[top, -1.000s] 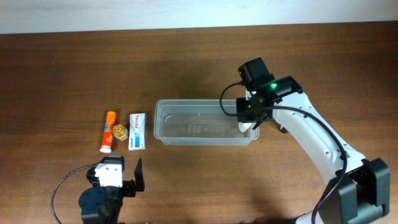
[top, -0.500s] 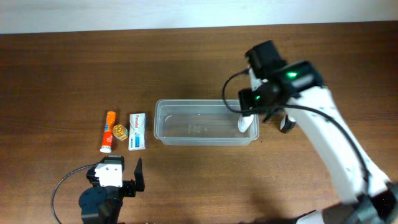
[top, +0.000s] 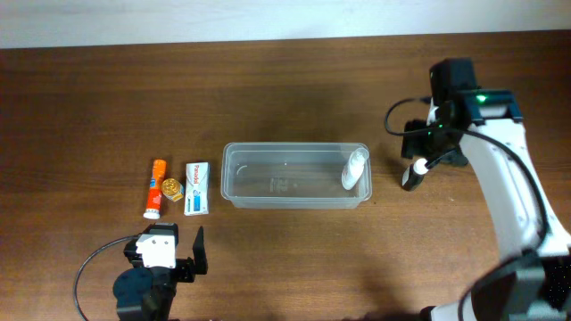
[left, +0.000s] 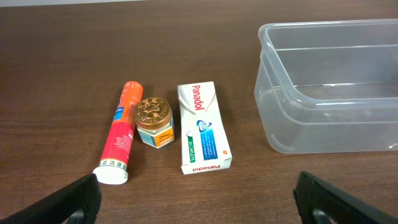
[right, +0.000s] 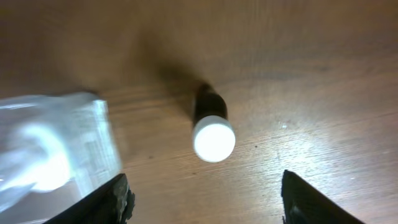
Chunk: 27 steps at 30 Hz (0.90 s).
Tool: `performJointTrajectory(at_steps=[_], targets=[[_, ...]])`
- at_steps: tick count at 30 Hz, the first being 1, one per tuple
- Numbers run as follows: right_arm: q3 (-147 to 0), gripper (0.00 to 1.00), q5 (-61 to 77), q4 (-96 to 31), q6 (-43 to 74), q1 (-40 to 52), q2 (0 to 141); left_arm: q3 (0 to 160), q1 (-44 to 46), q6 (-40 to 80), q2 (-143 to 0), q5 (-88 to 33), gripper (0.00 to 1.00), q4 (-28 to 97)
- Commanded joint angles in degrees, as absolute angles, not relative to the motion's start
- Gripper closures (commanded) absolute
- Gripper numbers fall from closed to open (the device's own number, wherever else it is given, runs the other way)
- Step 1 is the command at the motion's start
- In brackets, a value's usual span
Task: Pack container
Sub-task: 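Move the right gripper to the dark bottle and grasp it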
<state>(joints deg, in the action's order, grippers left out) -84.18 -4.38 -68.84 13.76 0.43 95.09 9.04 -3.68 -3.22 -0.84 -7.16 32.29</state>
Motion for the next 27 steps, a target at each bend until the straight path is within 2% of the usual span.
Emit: performJointTrajectory(at_steps=[1,10,17,24,27], targets=[[-80.58,0.34,-2.81,-66.92,14.39,-1.19,96.71,8.67,-3.92,-3.90,-0.34,-8.16,0.00,32.12],[-77.34,0.40,-2.57,-63.00,15.07,-2.70,98.54,8.67,-3.92,-3.90,-0.34,-8.14,0.00,32.12],[-75.00,0.48,-1.52,-59.83,15.51,-2.66,98.87,8.67,-3.92,-3.90,-0.34,-8.16,0.00,32.12],[-74.91,0.60,-1.54,-58.87,15.49,-2.66,98.85,8.67,-3.92,-3.90,-0.34,-8.14,0.00,32.12],[-74.89,0.61,-1.54,-58.65,15.49,-2.66,98.87,8.67,-3.92,-3.90,-0.34,-8.16,0.00,32.12]])
